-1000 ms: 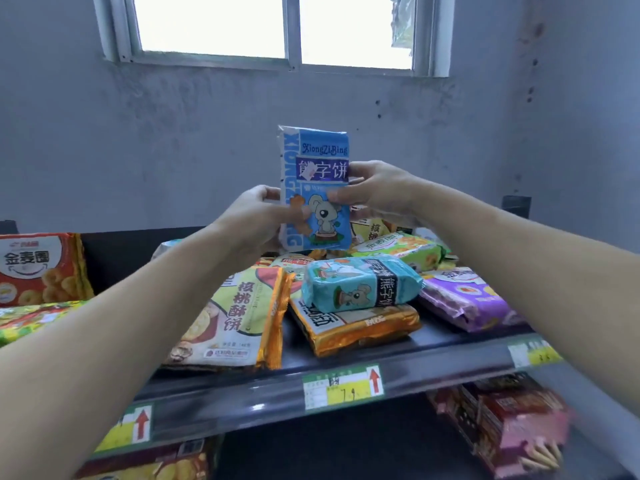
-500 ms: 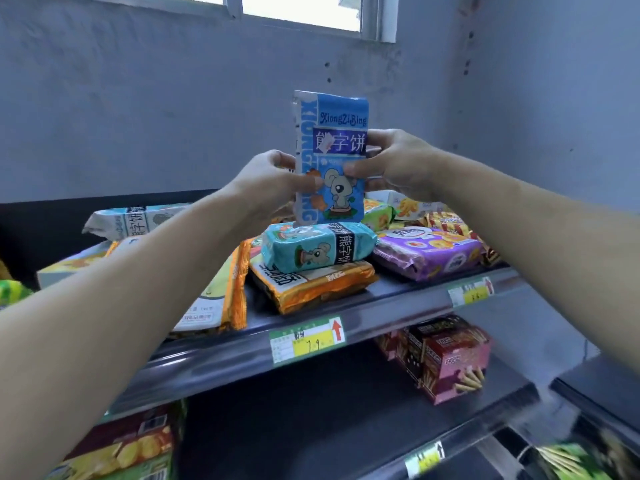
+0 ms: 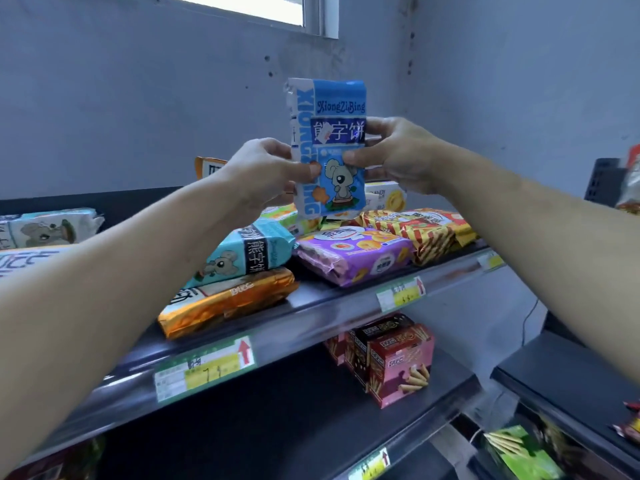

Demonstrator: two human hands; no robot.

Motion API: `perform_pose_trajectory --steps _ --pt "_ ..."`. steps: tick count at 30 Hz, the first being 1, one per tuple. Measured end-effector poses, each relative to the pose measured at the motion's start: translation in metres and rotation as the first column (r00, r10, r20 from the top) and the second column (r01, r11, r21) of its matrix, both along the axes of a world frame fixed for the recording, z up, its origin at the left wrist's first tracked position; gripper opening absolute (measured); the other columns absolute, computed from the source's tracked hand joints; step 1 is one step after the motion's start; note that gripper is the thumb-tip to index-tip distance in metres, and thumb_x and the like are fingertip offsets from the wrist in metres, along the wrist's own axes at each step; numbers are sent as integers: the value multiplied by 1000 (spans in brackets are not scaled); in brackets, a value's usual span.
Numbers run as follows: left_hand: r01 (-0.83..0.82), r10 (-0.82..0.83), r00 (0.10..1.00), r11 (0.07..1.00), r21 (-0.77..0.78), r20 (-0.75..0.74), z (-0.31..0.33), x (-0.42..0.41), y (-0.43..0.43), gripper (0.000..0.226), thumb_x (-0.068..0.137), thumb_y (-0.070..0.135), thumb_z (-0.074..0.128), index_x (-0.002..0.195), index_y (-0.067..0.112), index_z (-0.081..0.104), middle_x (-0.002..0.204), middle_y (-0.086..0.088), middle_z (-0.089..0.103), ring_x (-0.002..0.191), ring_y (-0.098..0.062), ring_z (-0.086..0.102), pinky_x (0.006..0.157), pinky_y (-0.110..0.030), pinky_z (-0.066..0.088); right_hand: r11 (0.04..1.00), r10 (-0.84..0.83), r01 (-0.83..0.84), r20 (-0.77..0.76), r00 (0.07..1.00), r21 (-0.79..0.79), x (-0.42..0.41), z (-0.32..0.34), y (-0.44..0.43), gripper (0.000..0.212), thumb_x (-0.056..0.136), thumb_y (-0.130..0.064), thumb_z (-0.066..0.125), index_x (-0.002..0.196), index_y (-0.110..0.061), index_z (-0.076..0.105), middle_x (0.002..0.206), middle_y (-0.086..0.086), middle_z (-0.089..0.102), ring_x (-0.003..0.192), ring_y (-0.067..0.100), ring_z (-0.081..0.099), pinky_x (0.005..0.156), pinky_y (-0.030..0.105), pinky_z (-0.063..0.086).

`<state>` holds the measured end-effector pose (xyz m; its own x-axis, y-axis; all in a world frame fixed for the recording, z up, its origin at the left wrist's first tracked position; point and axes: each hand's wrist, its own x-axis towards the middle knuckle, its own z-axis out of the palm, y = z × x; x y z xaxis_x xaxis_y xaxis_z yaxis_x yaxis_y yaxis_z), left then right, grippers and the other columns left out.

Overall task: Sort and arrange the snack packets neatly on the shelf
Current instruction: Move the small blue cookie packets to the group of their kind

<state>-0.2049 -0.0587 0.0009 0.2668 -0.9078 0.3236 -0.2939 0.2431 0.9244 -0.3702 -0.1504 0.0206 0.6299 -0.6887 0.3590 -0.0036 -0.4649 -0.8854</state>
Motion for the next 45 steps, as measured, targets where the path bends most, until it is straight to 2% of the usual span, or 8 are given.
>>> perform_pose_trajectory --steps 3,6,8,15,24,29,37,45 --pt "-10 10 1000 1000 -3 15 2 -21 -24 22 80 8 71 93 13 54 102 -10 69 84 -22 69 71 -31 56 1000 2 -2 15 1000 10 -18 0 -24 39 87 1 61 123 -12 54 113 6 67 101 20 67 79 32 57" --pt "-37 37 999 999 1 23 3 -39 -47 23 79 8 72 93 13 55 106 -14 69 99 -31 67 90 -46 53 1000 12 -12 23 1000 10 -34 2 -52 39 86 1 61 122 -12 54 115 8 66 103 21 66 82 34 57" --pt "-66 66 997 998 1 30 5 -49 -60 26 78 9 73 97 12 55 106 -14 69 100 -31 67 94 -50 50 1000 22 -23 27 999 7 -43 3 -70 39 86 1 61 122 -12 55 115 8 67 104 22 66 85 36 56" --pt "-163 164 986 985 -48 24 12 -71 -93 34 80 8 71 109 8 52 111 -12 67 97 -25 68 87 -41 55 993 115 -114 55 992 -25 -51 10 -113 30 86 3 60 109 -16 57 104 1 67 101 18 65 80 29 57" --pt "-261 262 965 964 -42 21 11 -77 -110 36 80 6 71 111 7 51 110 -12 67 97 -23 68 83 -35 56 980 199 -199 70 977 -10 -44 8 -145 35 86 5 59 116 -13 56 106 4 67 97 17 65 72 25 58" --pt "-276 277 959 961 -34 54 11 -77 -113 37 80 9 72 112 8 52 108 -10 68 97 -23 68 89 -41 55 982 190 -190 75 979 -9 -43 5 -148 33 86 4 60 114 -14 58 109 5 67 102 20 65 77 28 58" --pt "-210 211 976 977 -17 62 9 -75 -113 38 80 9 71 112 9 51 107 -10 69 93 -22 69 86 -39 56 989 149 -149 60 987 -5 -51 3 -142 31 86 4 60 110 -16 59 111 5 68 103 20 66 84 34 56" --pt "-203 207 978 975 -86 34 18 -61 -115 34 80 5 70 109 8 53 107 -8 66 94 -20 68 71 -28 57 991 132 -129 124 983 -33 -35 11 -139 37 85 6 60 118 -10 55 108 5 67 103 20 65 84 33 56"
